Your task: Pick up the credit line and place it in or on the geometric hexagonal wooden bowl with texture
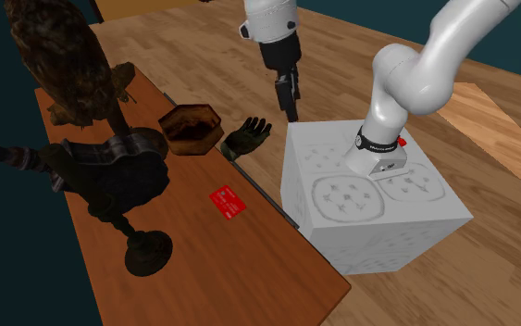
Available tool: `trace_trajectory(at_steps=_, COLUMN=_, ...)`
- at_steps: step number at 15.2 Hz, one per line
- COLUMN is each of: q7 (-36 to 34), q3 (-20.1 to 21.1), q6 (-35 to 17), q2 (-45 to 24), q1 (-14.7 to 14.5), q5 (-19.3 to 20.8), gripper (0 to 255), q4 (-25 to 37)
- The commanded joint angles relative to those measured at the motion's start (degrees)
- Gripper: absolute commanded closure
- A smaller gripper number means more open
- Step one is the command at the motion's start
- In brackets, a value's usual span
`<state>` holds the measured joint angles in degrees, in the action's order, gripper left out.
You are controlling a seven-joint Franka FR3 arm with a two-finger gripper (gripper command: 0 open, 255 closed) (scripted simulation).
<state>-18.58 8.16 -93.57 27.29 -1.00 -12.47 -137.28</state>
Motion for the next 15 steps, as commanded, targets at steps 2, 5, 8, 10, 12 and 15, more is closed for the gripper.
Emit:
trace_trajectory(at_steps=2, q7=-7.19, q3=2.17, q6=-2.79, q2=-6.12, q1=-0.11, q5=-4.03, gripper=0, q4=2.69)
trace_trajectory(at_steps=5, q7=-13.42, q3=3.72, q6=-5.77, q2=-12.13, q1=-0.15, q5=-7.37, gripper=0, q4=5.4)
trace_trajectory(at_steps=8, q7=-19.27, q3=4.85, q6=-8.81, q2=-18.32, q1=-0.3, q5=-10.32, gripper=0, q4=8.55)
trace_trajectory(at_steps=10, q7=-22.96, q3=5.38, q6=-10.83, q2=-22.5, q1=-0.44, q5=-12.12, gripper=0, q4=10.87)
trace_trajectory(at_steps=12, q7=-26.48, q3=5.74, q6=-12.81, q2=-26.7, q1=-0.63, q5=-13.8, gripper=0, q4=13.36)
trace_trajectory(at_steps=15, q7=-31.45, q3=6.0, q6=-15.65, q2=-32.98, q1=-0.98, q5=-16.17, gripper=0, q4=17.39)
